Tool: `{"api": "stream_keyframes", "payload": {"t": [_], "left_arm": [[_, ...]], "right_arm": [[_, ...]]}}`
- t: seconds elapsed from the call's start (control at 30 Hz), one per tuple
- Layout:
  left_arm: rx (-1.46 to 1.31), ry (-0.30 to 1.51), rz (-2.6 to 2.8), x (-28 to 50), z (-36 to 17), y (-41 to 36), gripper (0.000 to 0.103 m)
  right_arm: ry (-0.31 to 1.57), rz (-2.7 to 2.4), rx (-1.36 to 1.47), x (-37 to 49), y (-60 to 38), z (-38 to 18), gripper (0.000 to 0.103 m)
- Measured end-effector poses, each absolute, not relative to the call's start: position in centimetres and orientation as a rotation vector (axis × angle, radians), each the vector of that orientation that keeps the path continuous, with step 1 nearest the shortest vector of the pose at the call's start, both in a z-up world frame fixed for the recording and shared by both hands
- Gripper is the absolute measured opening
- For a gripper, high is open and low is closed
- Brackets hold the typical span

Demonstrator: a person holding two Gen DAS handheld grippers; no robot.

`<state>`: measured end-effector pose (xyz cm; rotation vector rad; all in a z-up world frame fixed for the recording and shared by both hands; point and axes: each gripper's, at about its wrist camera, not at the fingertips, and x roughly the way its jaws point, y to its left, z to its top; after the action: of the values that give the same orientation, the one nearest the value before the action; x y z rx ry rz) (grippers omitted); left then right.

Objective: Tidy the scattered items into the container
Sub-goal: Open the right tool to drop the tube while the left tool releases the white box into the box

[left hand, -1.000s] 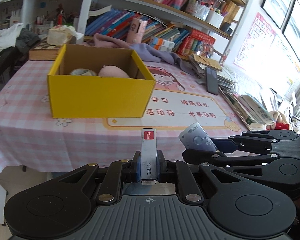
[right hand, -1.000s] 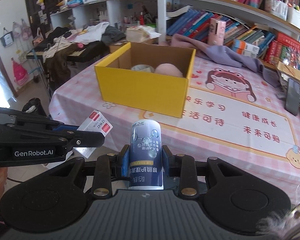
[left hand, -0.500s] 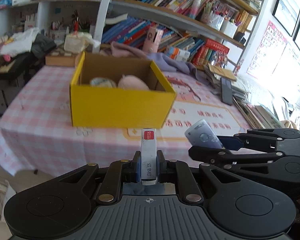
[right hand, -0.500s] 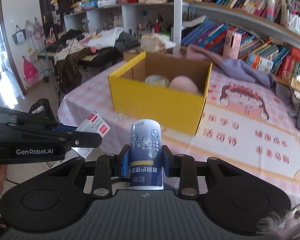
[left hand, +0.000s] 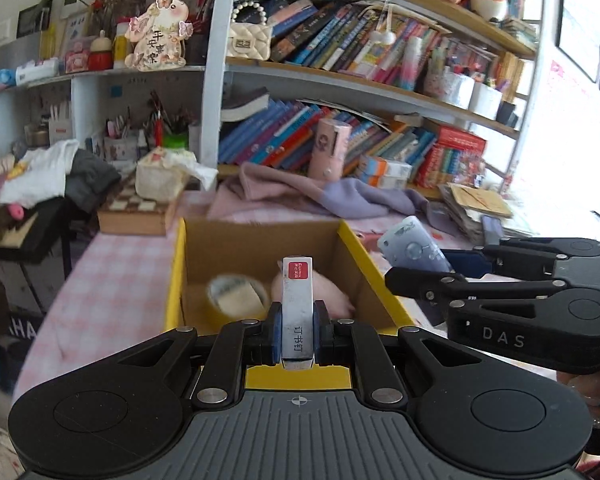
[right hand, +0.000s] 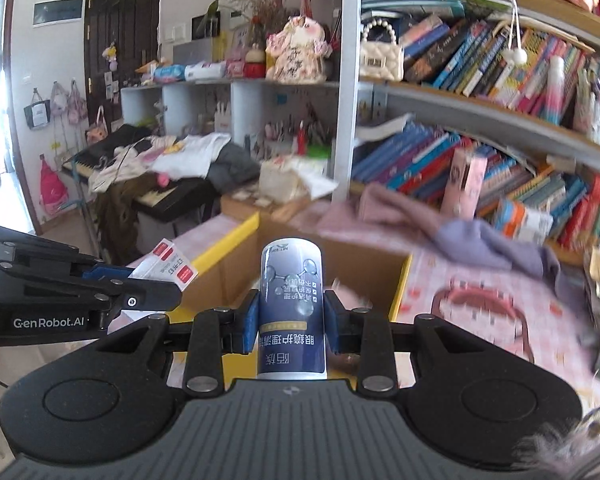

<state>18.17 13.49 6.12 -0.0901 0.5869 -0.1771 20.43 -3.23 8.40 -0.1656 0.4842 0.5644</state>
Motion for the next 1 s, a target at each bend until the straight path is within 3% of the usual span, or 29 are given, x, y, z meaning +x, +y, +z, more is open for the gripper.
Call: {"api": "stream_keyframes", "payload": {"t": [0.47, 0.97, 1.0], "left_arm": [[-0.096, 0.775, -0.132, 33.2, 0.7, 13.8, 0.013], [-0.074, 0.859, -0.11, 38.9, -2.0, 12.1, 0.014], [-0.071, 0.854, -0.095, 39.0, -2.0, 12.0, 0.018]], "right_arm": [[0.718, 0.64, -0.319, 32.4, 1.1, 1.4, 0.031], [0.853, 0.762, -0.291, 34.9, 1.2, -1.5, 0.031], [0.852, 0.768, -0.297, 34.9, 1.2, -1.6, 0.031]]}}
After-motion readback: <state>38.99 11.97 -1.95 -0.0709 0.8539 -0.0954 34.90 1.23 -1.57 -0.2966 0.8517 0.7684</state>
